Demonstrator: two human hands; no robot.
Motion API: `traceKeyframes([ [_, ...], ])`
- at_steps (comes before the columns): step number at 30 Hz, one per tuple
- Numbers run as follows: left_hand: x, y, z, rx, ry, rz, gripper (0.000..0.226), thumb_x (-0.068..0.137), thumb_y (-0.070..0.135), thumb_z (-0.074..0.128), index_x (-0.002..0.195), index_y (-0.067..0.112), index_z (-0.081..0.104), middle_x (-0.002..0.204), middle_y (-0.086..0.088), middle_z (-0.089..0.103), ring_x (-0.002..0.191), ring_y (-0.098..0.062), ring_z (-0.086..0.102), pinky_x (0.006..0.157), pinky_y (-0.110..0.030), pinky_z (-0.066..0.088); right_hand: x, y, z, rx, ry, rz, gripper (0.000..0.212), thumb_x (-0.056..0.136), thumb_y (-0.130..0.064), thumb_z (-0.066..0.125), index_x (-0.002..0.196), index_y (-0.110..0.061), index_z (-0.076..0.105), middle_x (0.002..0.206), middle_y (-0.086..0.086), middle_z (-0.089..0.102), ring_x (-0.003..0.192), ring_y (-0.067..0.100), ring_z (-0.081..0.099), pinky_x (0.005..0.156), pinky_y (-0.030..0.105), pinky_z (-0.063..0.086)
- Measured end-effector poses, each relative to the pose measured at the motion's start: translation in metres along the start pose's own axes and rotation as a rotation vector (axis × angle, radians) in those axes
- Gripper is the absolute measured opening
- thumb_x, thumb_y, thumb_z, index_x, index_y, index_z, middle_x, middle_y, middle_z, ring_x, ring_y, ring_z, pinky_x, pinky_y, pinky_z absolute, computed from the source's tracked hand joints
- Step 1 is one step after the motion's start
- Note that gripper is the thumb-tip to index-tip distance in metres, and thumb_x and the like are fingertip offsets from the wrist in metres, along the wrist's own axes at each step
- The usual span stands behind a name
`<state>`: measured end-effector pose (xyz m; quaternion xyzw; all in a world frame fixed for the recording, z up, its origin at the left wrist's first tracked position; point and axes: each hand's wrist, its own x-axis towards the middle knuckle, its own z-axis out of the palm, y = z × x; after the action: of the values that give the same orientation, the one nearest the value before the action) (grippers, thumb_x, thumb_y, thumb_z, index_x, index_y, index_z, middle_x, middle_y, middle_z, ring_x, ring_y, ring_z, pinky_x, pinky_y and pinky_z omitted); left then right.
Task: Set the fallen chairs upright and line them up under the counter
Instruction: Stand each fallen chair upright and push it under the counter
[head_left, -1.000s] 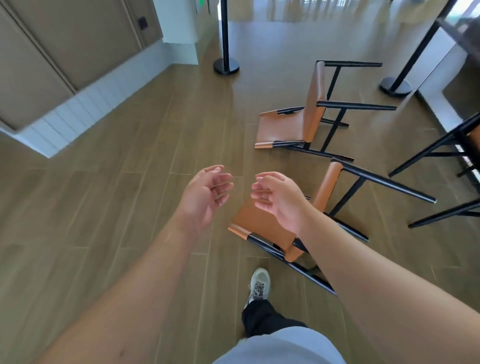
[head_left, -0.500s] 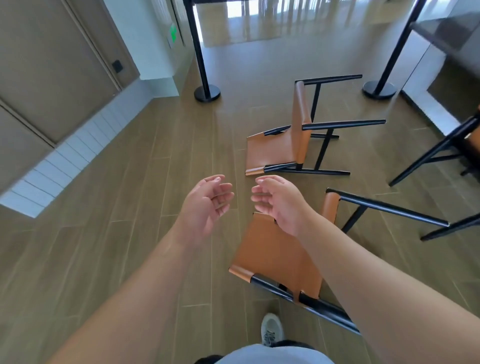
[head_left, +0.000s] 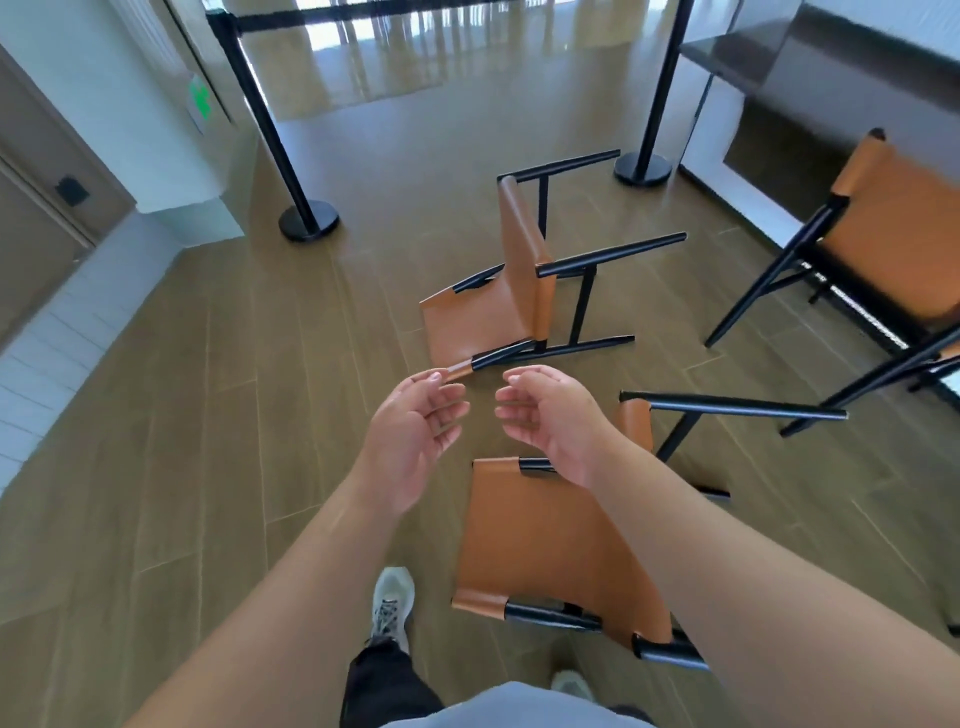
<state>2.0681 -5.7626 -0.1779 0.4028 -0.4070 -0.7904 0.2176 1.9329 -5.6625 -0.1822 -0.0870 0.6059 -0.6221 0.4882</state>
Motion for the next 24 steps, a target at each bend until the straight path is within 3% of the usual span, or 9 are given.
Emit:
traceKeyframes([
  [13, 0.145, 0.104, -0.087, 0.164, -0.303, -0.193, 0.018, 0.099, 0.020, 0.049, 0.112, 0.019, 0.062, 0.095, 0.000, 0.073, 0.085, -0.016, 0.069, 0.082, -0.036, 0.045, 0.078, -0.006, 0.132, 0.116, 0.354, -0.065, 0.012, 0.096, -0.016, 0.053, 0.103, -0.015, 0.063, 0.085, 0.001, 0.071, 0.077, 0.016, 0.067, 0.071, 0.033, 0.054],
  [24, 0.124, 0.090, -0.069, 0.327, -0.556, -0.291, 0.017, 0.097, 0.020, 0.055, 0.110, 0.017, 0.065, 0.094, -0.001, 0.074, 0.083, -0.015, 0.071, 0.080, -0.036, 0.046, 0.010, 0.024, 0.132, 0.234, 0.580, -0.189, 0.012, 0.095, -0.018, 0.056, 0.103, -0.018, 0.065, 0.089, 0.000, 0.072, 0.081, 0.015, 0.068, 0.080, 0.036, 0.056],
])
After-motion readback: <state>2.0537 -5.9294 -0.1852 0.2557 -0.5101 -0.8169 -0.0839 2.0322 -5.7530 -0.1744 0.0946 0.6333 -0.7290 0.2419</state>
